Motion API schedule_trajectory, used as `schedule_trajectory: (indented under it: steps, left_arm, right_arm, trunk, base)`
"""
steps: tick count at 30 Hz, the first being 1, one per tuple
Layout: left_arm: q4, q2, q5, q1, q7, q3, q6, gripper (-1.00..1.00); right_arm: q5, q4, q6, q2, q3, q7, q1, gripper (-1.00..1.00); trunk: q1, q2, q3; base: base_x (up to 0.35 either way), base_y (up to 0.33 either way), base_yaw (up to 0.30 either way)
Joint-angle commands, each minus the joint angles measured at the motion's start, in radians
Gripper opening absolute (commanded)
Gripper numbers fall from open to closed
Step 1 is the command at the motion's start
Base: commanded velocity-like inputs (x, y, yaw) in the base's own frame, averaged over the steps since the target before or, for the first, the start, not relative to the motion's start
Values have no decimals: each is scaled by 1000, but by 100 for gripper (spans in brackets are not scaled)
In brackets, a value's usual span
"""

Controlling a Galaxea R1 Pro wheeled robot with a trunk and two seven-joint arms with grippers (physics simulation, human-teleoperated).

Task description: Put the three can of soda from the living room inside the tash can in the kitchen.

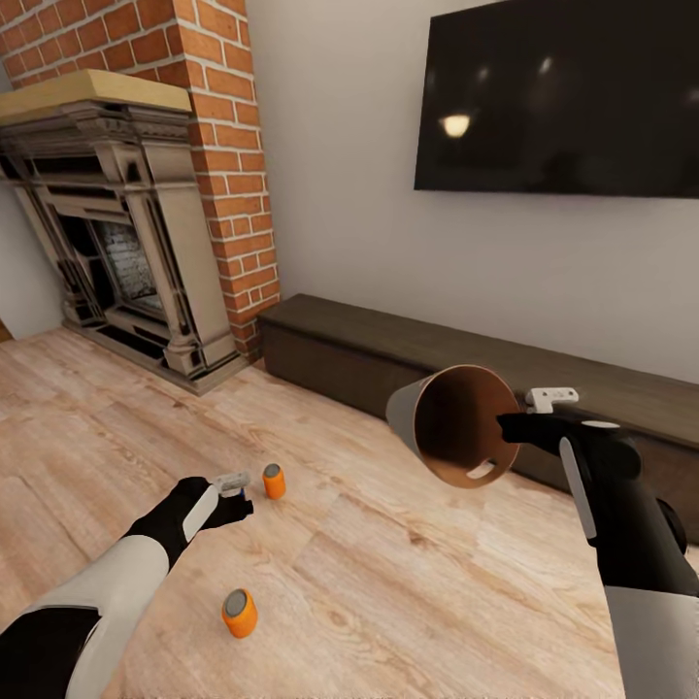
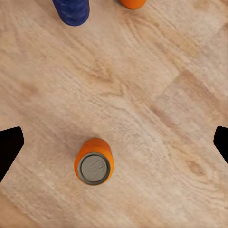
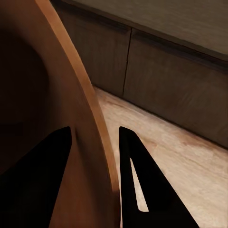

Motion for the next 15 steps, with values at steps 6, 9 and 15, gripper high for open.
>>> schedule_trajectory:
  steps: [6, 9, 15]
  left_arm:
    - [0, 1, 1, 0, -1, 0, 1, 100]
    - [0, 1, 1, 0, -1, 0, 2, 100]
    - [0, 1, 1, 0, -5, 0, 3, 100]
  right_arm:
    - [-6, -1, 0, 0, 19, 3, -1, -100]
    - [-3, -1, 0, 0, 21, 3, -1, -100]
    - [-1, 0, 0, 1, 23, 3, -1, -100]
  trunk:
    - [23, -42, -19]
    - [34, -63, -28]
    - [44, -78, -50]
  base:
    - [0, 0, 0]
    - [0, 0, 0]
    - [0, 0, 0]
